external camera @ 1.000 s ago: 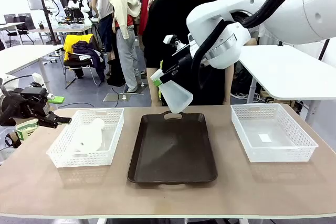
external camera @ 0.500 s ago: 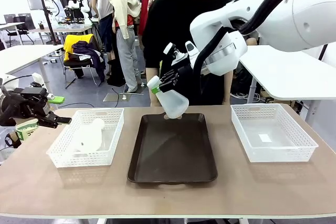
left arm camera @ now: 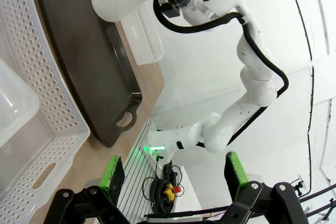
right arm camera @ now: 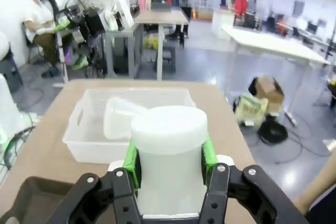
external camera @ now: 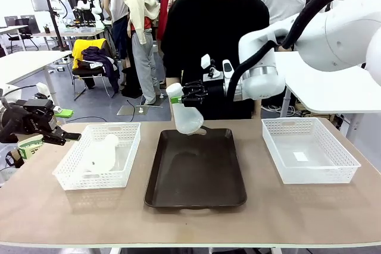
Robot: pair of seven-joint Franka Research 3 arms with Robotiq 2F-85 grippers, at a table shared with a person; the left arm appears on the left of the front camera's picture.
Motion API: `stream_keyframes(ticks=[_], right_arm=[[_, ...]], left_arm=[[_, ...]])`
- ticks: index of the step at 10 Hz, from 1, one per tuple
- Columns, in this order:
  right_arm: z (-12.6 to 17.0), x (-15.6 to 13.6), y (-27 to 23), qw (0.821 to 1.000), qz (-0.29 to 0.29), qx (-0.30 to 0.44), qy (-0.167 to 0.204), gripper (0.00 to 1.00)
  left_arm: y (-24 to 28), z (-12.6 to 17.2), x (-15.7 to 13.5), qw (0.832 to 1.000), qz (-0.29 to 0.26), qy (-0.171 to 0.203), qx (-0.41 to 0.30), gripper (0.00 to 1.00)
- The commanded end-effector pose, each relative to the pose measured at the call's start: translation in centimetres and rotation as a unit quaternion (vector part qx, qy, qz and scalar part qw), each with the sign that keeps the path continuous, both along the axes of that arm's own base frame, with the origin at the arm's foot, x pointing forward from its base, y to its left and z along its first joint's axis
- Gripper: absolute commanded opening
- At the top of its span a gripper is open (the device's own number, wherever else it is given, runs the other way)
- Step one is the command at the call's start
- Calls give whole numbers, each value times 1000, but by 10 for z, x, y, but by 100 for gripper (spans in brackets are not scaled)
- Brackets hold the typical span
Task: Prepare the laboratory tools.
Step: Place the picked Big flask upright in the Handle tray as instructed by the person.
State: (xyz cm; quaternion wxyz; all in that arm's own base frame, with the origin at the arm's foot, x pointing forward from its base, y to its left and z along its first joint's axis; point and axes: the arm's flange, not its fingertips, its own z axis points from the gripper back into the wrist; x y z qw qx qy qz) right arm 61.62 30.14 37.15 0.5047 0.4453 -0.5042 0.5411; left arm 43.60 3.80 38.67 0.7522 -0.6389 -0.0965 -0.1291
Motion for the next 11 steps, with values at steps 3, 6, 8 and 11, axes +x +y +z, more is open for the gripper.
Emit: stream_keyframes(ticks=[3, 6, 8, 11], right_arm=[[-38, 1, -18, 997, 3, 69, 43, 0], [-57, 6, -20, 996, 7, 69, 60, 0], [-68, 9, -16, 995, 15, 65, 72, 0], [-76, 13, -14, 995, 16, 57, 83, 0]], left_arm=[[1, 2, 0, 1000, 0, -3, 0, 100], [1, 2, 0, 1000, 0, -3, 0, 100], [1, 2, 0, 1000, 0, -3, 0, 100], [1, 2, 0, 1000, 0, -3, 0, 100]])
